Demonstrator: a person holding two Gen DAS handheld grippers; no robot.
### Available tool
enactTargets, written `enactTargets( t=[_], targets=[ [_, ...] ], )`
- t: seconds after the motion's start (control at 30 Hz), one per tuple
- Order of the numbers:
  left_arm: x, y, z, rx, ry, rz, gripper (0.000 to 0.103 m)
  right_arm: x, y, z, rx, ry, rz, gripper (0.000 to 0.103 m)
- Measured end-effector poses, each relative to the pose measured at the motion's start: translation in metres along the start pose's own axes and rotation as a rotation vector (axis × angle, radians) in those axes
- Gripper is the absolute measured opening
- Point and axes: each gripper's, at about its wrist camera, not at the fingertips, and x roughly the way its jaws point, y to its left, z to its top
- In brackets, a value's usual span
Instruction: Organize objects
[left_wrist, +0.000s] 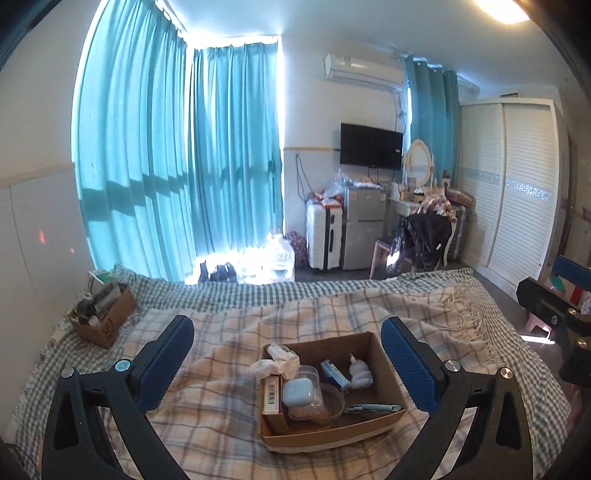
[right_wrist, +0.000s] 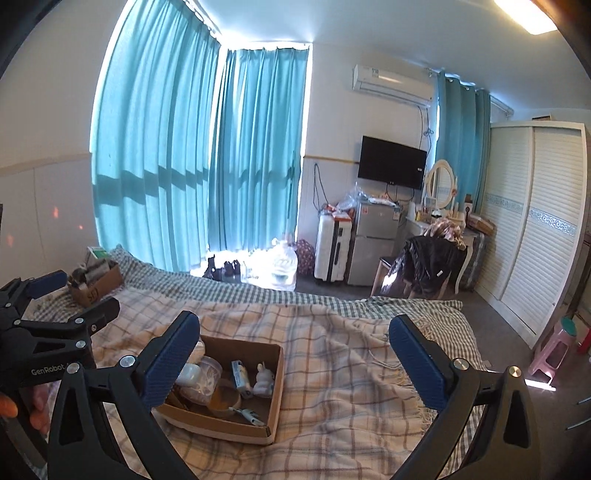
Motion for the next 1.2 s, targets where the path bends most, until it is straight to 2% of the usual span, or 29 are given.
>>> enactTargets(
  t=[0.1,0.23,0.33,0.4,0.47,0.63,0.77,0.83,0.93,1.2],
  targets=[
    [-0.023,0.001,-0.007,0.021,-0.070,0.011,0.103,-0.018,0.003,-0.013,0.005,-0.024,0.011,0.103],
    [-0.040,0.004,-0.028,-0.002,-0.137,0.032,0.103,-0.025,0.008,-0.039,0.015,-0.066,-0.023,0.103],
    [-0.036,0.010,-0.057,-0.045,-0.165,0.042,0.103,-0.012,0.008,-0.064,0.051,-0.061,-0.023,0.103],
    [-0.029,0.013,-0.083,-0.059,-0.180,0.101,0.103,-0.002,0.010,-0.081,0.062,-0.073,-0.045,0.103],
    [-0.023,0.014,-0.107,-0.056,-0.177,0.145,0.103,0.008,0.012,-0.101,0.062,-0.101,-0.060,0.103],
    [0.000,0.009,-0.151,-0.020,-0.130,0.169,0.103,0.033,0.025,-0.148,0.070,-0.056,-0.027,0.103],
    [0.006,0.012,-0.171,-0.095,-0.106,0.154,0.103,0.041,0.039,-0.166,0.011,-0.020,0.001,0.103],
    [0.008,0.013,-0.175,-0.097,-0.079,0.127,0.103,0.044,0.039,-0.169,0.018,0.000,0.019,0.103],
    [0.007,0.012,-0.178,-0.081,-0.079,0.158,0.103,0.040,0.037,-0.172,0.033,-0.011,0.006,0.103],
    [-0.002,0.017,-0.180,-0.110,-0.097,0.155,0.103,0.032,0.036,-0.174,0.038,-0.024,-0.025,0.103]
  ],
)
